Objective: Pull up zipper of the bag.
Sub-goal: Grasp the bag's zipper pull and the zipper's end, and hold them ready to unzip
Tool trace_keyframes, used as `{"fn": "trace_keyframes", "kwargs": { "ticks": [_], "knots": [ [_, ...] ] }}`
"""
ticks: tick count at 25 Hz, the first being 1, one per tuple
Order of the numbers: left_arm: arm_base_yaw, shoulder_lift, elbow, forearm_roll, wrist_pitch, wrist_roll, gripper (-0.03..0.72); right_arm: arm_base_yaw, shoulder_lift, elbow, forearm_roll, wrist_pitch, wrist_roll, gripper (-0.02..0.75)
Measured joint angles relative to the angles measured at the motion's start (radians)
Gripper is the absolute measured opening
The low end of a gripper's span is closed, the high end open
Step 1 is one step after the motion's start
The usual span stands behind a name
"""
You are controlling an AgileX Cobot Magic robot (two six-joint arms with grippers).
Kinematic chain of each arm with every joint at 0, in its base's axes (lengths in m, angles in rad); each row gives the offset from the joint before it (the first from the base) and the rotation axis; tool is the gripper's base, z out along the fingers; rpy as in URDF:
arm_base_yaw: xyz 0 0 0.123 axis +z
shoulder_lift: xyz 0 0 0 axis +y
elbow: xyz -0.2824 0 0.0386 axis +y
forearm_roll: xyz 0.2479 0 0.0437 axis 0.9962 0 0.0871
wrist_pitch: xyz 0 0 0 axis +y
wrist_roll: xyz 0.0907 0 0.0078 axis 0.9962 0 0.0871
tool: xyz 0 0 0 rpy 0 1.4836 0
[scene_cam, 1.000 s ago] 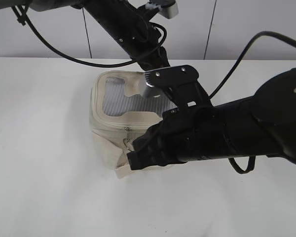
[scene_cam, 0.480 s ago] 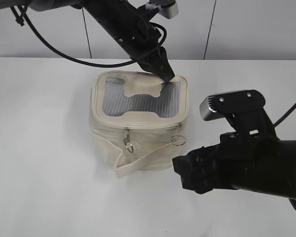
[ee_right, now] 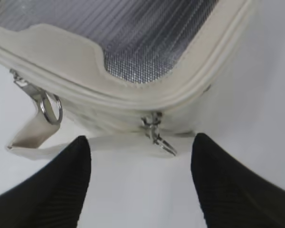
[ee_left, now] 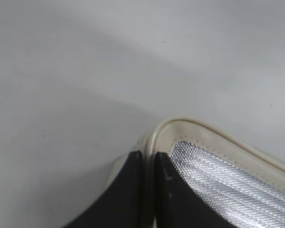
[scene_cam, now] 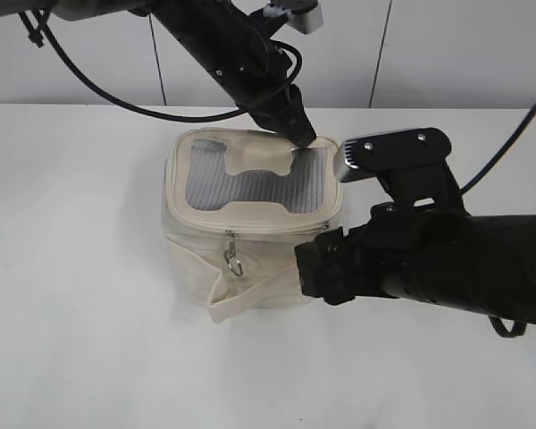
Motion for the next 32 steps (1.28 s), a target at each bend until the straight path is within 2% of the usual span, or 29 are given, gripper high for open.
{"fn": "trace_keyframes", "kwargs": {
  "ticks": [3, 4, 5, 7, 8, 10, 23, 32],
  "knots": [
    [0.0, 0.0, 0.0, 0.0, 0.0, 0.0, 0.033, -0.012, 0.054, -0.039, -0.004, 0.0, 0.007, 0.502],
    [0.0, 0.0, 0.0, 0.0, 0.0, 0.0, 0.033, -0.015, 0.073, -0.049, -0.003, -0.001, 0.008, 0.47],
    [0.0, 0.0, 0.0, 0.0, 0.0, 0.0, 0.033, -0.016, 0.088, -0.055, -0.001, -0.005, 0.01, 0.417],
    [0.0, 0.0, 0.0, 0.0, 0.0, 0.0, 0.033, -0.017, 0.102, -0.059, 0.002, -0.005, 0.012, 0.179],
    [0.0, 0.0, 0.0, 0.0, -0.001, 0.0, 0.033, -0.017, 0.103, -0.059, 0.003, 0.0, 0.012, 0.096],
    [0.0, 0.0, 0.0, 0.001, -0.001, 0.0, 0.033, -0.017, 0.103, -0.06, 0.001, 0.017, 0.012, 0.023],
    [0.0, 0.0, 0.0, -0.001, 0.006, 0.0, 0.033, 0.021, 0.106, -0.116, -0.044, 0.155, 0.016, 0.012],
    [0.002, 0.0, 0.0, -0.008, 0.005, 0.0, 0.033, 0.029, 0.27, -0.352, -0.067, 0.304, 0.017, 0.012]
  ]
}}
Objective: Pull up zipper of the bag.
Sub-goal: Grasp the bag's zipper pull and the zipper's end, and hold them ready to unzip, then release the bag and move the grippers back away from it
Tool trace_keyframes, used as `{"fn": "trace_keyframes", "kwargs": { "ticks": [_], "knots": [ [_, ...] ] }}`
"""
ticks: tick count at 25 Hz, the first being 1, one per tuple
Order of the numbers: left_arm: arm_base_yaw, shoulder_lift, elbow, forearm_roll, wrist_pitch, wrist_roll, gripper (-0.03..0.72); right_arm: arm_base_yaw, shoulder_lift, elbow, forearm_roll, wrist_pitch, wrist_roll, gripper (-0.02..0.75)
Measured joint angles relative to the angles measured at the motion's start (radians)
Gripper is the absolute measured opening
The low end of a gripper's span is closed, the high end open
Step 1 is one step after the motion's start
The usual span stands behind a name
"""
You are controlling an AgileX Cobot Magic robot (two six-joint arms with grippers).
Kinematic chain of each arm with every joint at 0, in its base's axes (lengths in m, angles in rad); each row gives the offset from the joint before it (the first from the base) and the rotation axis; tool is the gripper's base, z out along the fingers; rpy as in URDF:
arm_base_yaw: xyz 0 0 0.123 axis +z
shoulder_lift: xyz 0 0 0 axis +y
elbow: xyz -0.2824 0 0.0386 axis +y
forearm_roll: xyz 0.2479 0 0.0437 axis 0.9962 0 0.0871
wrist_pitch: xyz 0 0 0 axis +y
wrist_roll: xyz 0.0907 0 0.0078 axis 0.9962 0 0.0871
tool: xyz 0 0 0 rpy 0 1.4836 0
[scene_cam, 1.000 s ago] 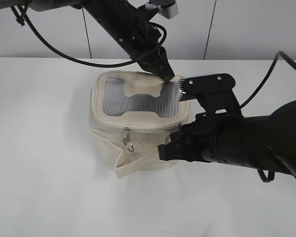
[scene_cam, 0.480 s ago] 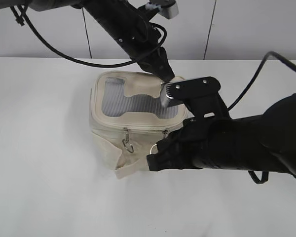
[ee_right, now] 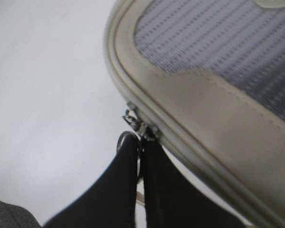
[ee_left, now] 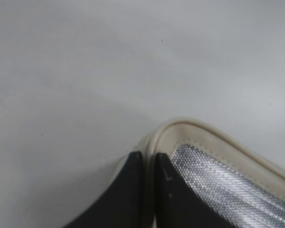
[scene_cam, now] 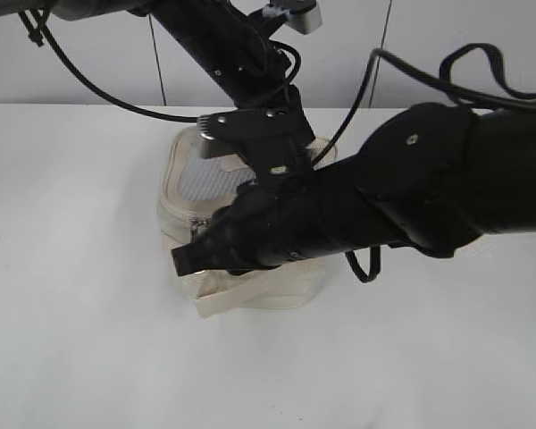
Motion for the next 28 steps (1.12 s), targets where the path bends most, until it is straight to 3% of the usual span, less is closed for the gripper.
{"fn": "trace_keyframes", "kwargs": {
  "ticks": [7, 9, 11, 14, 16, 21, 24, 28],
  "knots": [
    [0.002, 0.0, 0.0, 0.0, 0.005, 0.001, 0.033, 0.0, 0.03, -0.044, -0.008, 0.043, -0.001, 0.013],
    [0.002, 0.0, 0.0, 0.0, 0.009, -0.008, 0.033, -0.008, 0.03, -0.045, -0.014, 0.079, -0.001, 0.046],
    [0.003, 0.0, 0.0, 0.0, 0.007, -0.015, 0.053, -0.017, 0.027, -0.044, -0.032, 0.155, 0.005, 0.163],
    [0.01, 0.0, 0.0, -0.006, 0.002, -0.046, 0.169, -0.05, -0.02, -0.003, -0.108, 0.27, 0.091, 0.372],
    [0.022, -0.002, 0.0, -0.005, 0.006, -0.079, 0.247, -0.117, -0.075, 0.044, -0.199, 0.293, 0.17, 0.421],
    [0.049, -0.059, 0.002, 0.045, 0.037, -0.151, 0.29, -0.268, -0.242, 0.126, -0.294, 0.381, 0.221, 0.445],
    [0.052, -0.116, 0.003, 0.079, 0.063, -0.203, 0.276, -0.289, -0.312, 0.128, -0.337, 0.411, 0.266, 0.445],
    [0.052, -0.215, 0.084, 0.102, 0.056, -0.264, 0.239, -0.291, -0.383, 0.13, -0.522, 0.467, 0.479, 0.448]
  ]
}}
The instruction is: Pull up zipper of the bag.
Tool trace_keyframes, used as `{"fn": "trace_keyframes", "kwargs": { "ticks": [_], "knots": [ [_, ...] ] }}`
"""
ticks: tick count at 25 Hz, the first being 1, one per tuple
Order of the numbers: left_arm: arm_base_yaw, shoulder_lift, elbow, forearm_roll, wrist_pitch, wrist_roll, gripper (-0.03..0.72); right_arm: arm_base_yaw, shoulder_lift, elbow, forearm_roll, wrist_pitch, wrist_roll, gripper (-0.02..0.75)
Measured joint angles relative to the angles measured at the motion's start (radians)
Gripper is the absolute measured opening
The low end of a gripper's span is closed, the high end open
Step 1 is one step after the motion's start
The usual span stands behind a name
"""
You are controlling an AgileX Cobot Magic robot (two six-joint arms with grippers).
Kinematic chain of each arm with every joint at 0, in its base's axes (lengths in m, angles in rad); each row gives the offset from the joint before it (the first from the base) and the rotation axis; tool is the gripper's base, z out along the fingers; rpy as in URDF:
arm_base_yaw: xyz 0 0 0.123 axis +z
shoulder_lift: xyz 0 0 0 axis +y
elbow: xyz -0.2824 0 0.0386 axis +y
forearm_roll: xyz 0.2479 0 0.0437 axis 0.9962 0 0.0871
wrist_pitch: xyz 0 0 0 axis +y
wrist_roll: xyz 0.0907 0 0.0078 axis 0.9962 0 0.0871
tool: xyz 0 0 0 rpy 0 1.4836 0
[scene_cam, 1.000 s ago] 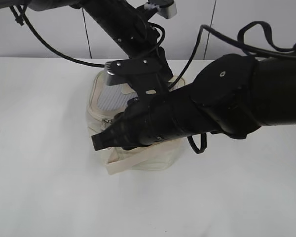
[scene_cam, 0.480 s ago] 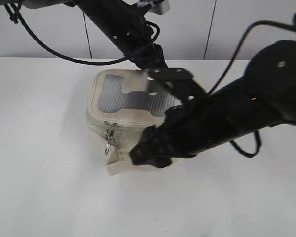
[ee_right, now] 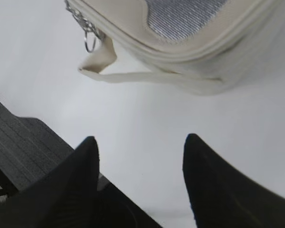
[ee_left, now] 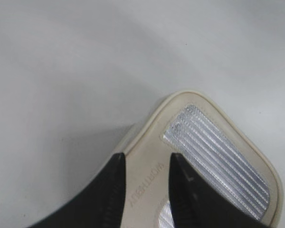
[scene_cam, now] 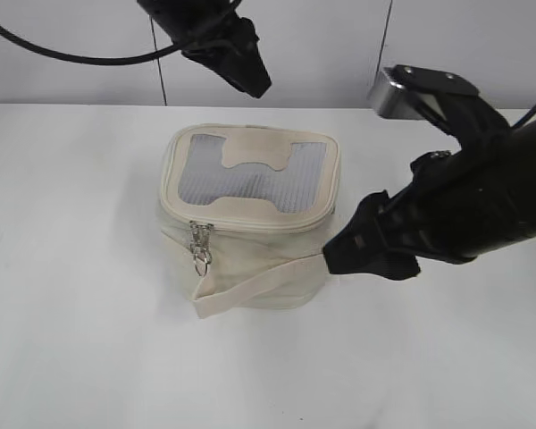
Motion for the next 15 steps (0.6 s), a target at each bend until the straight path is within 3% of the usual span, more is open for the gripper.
{"fn": "trace_keyframes", "kwargs": {
  "ticks": [6, 10, 15],
  "knots": [
    [0.0, -0.279, 0.372, 0.112, -0.168, -0.127, 0.231, -0.002, -0.153, 0.003, -0.256, 0.151, 0.252, 0.448],
    [0.0, -0.59, 0.672, 0.18, -0.294, -0.251, 0.231, -0.002, -0.279, 0.003, -0.362, 0.287, 0.308, 0.441],
    [0.0, -1.052, 0.988, 0.273, -0.305, -0.43, 0.229, -0.002, -0.463, 0.003, -0.562, 0.524, 0.385, 0.438]
  ]
}}
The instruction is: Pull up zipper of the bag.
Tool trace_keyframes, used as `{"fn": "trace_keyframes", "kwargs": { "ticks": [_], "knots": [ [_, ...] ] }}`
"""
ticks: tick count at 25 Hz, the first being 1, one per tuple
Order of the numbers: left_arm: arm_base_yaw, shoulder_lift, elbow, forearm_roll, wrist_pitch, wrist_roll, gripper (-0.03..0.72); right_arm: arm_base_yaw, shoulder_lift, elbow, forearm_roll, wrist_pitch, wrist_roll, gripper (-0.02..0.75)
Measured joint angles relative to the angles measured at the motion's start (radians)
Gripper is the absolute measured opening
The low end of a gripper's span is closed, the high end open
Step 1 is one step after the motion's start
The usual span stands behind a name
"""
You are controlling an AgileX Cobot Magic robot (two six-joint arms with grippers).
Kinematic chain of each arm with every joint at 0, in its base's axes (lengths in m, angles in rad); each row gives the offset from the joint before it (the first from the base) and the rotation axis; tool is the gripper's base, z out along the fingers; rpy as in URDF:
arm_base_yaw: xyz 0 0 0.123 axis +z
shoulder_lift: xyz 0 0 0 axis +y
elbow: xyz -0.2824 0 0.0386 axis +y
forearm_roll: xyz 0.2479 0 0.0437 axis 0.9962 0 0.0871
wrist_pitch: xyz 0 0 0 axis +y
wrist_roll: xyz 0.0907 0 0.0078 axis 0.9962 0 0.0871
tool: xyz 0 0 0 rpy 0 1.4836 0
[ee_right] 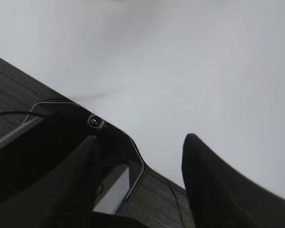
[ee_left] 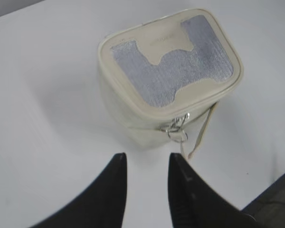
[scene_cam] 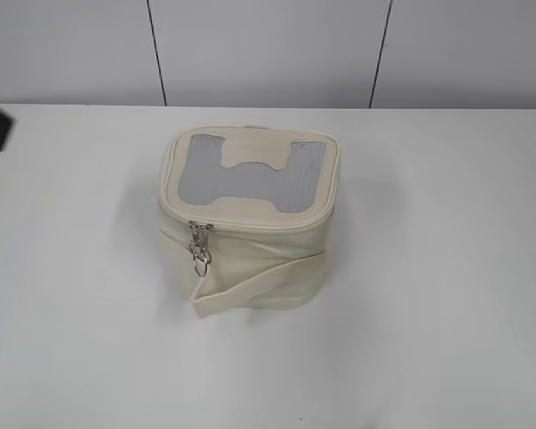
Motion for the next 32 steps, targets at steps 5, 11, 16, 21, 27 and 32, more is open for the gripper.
{"fn": "trace_keyframes", "kwargs": {
  "ticks": [5, 11, 16, 21, 27, 32],
  "knots": [
    [0.0, -0.469, 0.135, 0.163, 0.153, -0.166, 0.229, 0.0, -0.277, 0.045, -0.039, 0.075, 0.011, 0.435],
    [0.0, -0.867, 0.232, 0.274, 0.325, -0.216, 0.228, 0.0, -0.598, 0.193, -0.046, 0.099, 0.012, 0.435],
    [0.0, -0.987, 0.326, 0.272, 0.325, -0.221, 0.228, -0.001, -0.824, 0.251, -0.075, 0.088, 0.013, 0.433],
    [-0.001, -0.977, 0.386, 0.22, 0.23, -0.22, 0.228, -0.001, -0.903, 0.258, -0.093, 0.071, 0.022, 0.433],
    [-0.001, -0.977, 0.394, 0.214, 0.228, -0.203, 0.228, -0.001, -0.903, 0.289, -0.105, 0.011, 0.025, 0.416],
    [-0.001, -0.977, 0.397, 0.214, 0.229, -0.2, 0.228, -0.001, -0.903, 0.289, -0.105, 0.007, 0.026, 0.391]
  ]
}}
